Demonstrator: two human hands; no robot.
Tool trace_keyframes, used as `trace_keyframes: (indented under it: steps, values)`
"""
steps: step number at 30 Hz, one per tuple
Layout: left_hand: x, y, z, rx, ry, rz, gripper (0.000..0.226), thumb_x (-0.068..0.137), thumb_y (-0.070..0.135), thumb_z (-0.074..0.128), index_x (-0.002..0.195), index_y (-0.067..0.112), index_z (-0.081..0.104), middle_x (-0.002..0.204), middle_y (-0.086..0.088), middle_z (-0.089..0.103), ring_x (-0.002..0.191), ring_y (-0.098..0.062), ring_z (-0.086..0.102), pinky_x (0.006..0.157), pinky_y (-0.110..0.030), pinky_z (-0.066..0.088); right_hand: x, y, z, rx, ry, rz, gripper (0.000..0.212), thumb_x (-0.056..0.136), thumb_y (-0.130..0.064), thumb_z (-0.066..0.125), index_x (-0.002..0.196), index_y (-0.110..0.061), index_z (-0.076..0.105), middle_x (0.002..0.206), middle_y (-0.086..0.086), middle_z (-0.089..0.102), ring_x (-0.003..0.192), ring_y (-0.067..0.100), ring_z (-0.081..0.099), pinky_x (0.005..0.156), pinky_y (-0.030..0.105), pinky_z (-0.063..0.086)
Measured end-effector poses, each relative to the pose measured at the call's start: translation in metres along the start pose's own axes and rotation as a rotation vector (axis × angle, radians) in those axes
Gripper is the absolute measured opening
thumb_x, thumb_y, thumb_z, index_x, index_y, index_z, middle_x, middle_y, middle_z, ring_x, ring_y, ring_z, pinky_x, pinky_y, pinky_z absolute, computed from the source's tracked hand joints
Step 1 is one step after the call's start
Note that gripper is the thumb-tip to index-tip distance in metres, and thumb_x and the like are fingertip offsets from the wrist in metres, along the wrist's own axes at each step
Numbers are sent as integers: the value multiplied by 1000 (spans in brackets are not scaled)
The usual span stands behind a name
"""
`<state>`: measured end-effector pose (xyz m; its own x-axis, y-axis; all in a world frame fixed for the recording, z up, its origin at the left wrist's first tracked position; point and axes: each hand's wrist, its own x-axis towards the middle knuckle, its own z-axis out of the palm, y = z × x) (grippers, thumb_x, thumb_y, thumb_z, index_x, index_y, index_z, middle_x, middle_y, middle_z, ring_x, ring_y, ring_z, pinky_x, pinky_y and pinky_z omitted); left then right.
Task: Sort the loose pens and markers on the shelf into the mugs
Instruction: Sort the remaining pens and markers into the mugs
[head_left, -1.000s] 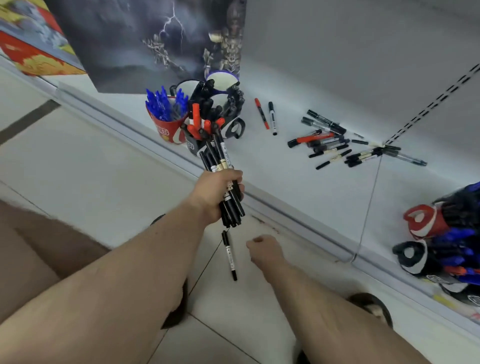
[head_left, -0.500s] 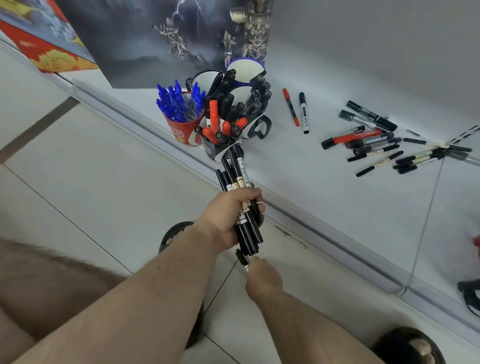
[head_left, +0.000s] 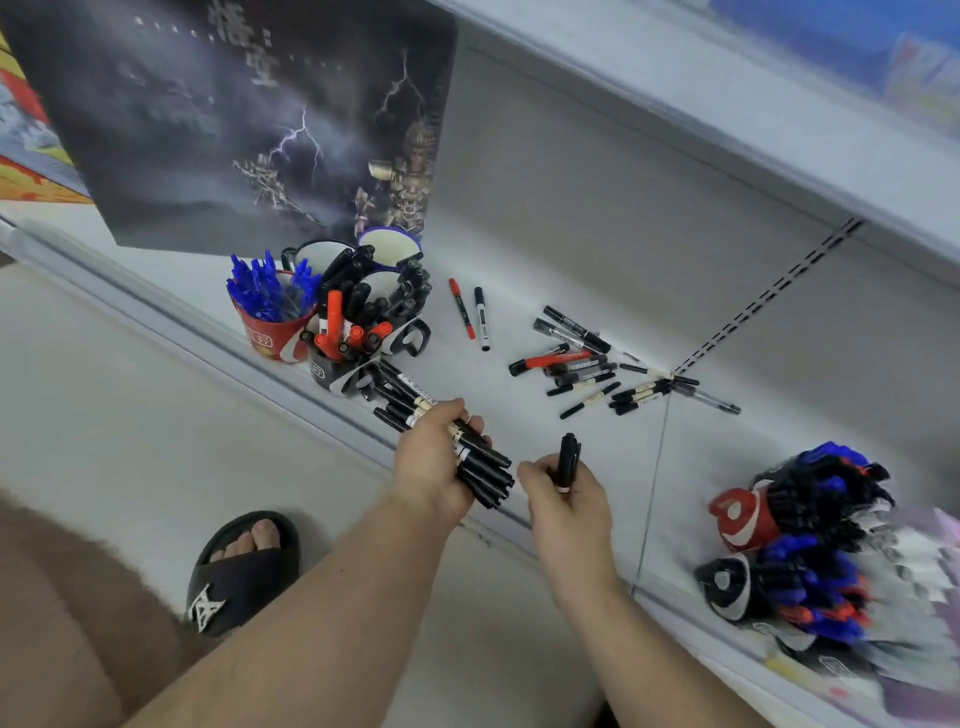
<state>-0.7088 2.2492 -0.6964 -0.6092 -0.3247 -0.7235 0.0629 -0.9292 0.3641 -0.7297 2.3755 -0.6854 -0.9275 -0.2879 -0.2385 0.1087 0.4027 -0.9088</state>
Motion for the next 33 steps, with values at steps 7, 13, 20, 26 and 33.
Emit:
trace_keyframes:
  steps: [7, 13, 20, 26, 33]
  values:
    - [-28, -28, 30, -66, -41, -26, 22, 89, 18, 60, 69, 14, 51, 64, -4, 57, 52, -18, 51, 56, -28, 48, -27, -20, -32, -188, 80, -163, 16, 87, -24, 71, 77, -29, 60, 71, -14, 66, 71, -6, 59, 60, 8, 42]
    - [-43, -24, 39, -81, -60, -24, 27, 94, 19, 54, 67, 16, 48, 63, -1, 54, 51, -19, 54, 53, -25, 47, -39, -37, -91, 26, 224, -30, 18, 93, -30, 63, 80, -18, 58, 62, 1, 54, 50, 16, 40, 52, 31, 34]
    - [-56, -18, 39, 590, -295, 8, 12, 91, 7, 61, 82, 11, 55, 66, -7, 56, 52, -17, 56, 55, -27, 45, -39, -74, -156, 61, 143, 41, 9, 87, -2, 57, 81, -7, 53, 58, 9, 50, 46, 16, 36, 43, 26, 24]
    - [-87, -43, 54, 1012, -614, -85, 11, 92, 9, 63, 84, 6, 70, 85, -18, 72, 63, -22, 66, 55, -25, 46, -30, -69, -155, -88, 124, 79, 16, 83, -6, 53, 71, -13, 45, 53, 3, 39, 45, 16, 27, 43, 24, 19]
    - [-91, -67, 50, 896, -682, -171, 13, 89, 2, 62, 101, 5, 66, 89, -7, 75, 62, -16, 64, 60, -31, 48, -26, -55, -148, -9, 124, 146, 5, 90, -11, 55, 85, -11, 56, 60, 2, 41, 48, 14, 31, 44, 23, 20]
